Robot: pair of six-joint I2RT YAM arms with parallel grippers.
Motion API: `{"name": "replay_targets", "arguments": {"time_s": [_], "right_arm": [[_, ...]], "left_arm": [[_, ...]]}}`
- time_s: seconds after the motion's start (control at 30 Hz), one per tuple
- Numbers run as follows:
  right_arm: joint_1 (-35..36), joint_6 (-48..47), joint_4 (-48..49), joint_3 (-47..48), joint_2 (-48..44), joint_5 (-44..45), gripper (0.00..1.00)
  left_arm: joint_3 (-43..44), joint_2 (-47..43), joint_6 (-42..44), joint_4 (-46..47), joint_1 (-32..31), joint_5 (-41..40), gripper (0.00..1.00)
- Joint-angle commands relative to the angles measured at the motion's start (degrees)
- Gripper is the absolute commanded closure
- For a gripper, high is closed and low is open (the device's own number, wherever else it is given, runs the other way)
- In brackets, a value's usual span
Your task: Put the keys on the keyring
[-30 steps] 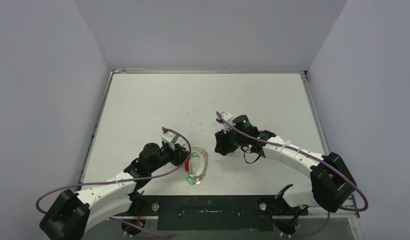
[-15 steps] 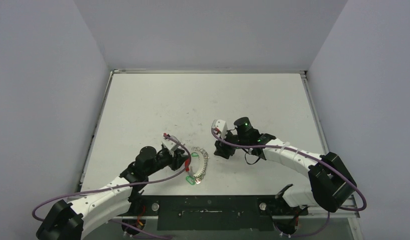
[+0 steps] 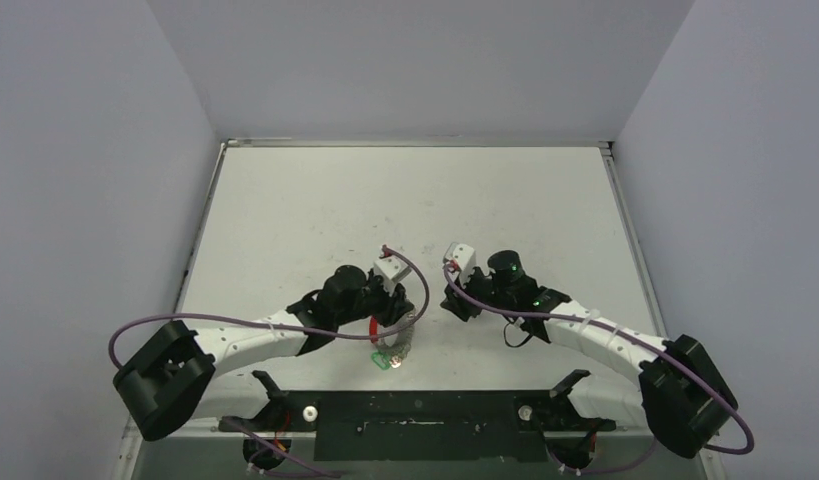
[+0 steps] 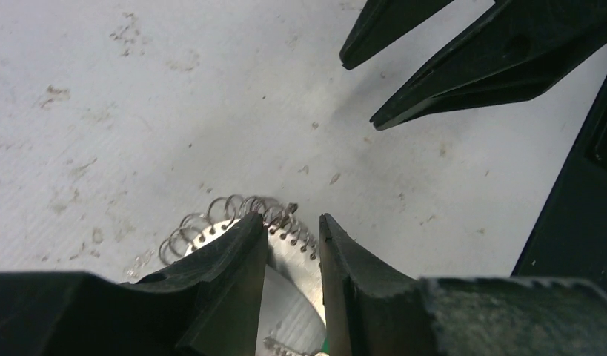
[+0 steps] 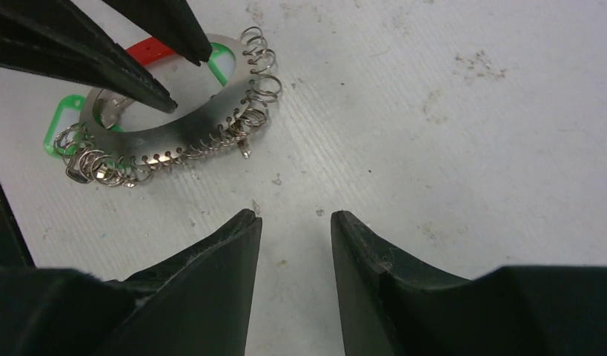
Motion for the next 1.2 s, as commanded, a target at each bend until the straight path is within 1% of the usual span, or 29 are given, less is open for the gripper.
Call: {"name": "replay_targets", "arguments": {"time_s": [0.0, 0.23, 0.37, 0.47, 0.63, 0.73, 0.9, 1.17], "right_arm": [[-1.15, 8.52, 9.17, -3.73, -7.43, 8.27, 0.59], [-1.96, 14.83, 9.24, -8.62, -15.67, 15.31, 0.59], [-2.22, 16.21, 8.55, -10.26, -19.41, 17.25, 0.59], [-2.31, 16.60, 8.14, -10.91, -20.68, 17.70, 0.59], [-2.32, 16.65, 6.94, -10.69, -20.42, 17.29, 0.59], [-2.32, 16.52, 6.53, -10.57, -20.07, 17.17, 0.59], [-2.32, 16.30, 6.24, -10.42, -19.71, 17.09, 0.59], [-2.32, 16.30, 6.04, -10.31, -19.00, 17.26, 0.59]], "left_arm": [[7.29, 5.86, -2.08, -1.59, -2.52, -2.98, 0.70], [17.37, 14.52, -4.45, -12.88, -4.44, -6.49, 0.71], [22.21, 17.56, -4.82, -20.48, -5.06, -10.20, 0.74], [25.02, 19.33, -4.78, -24.87, -5.31, -11.20, 0.75], [26.96, 21.49, -4.71, -27.83, -5.51, -12.23, 0.79], [27.88, 22.40, -4.69, -29.25, -5.56, -13.20, 0.80], [28.22, 23.43, -4.37, -29.54, -5.61, -13.52, 0.80], [28.50, 24.48, -3.75, -29.38, -6.01, -13.10, 0.75]]}}
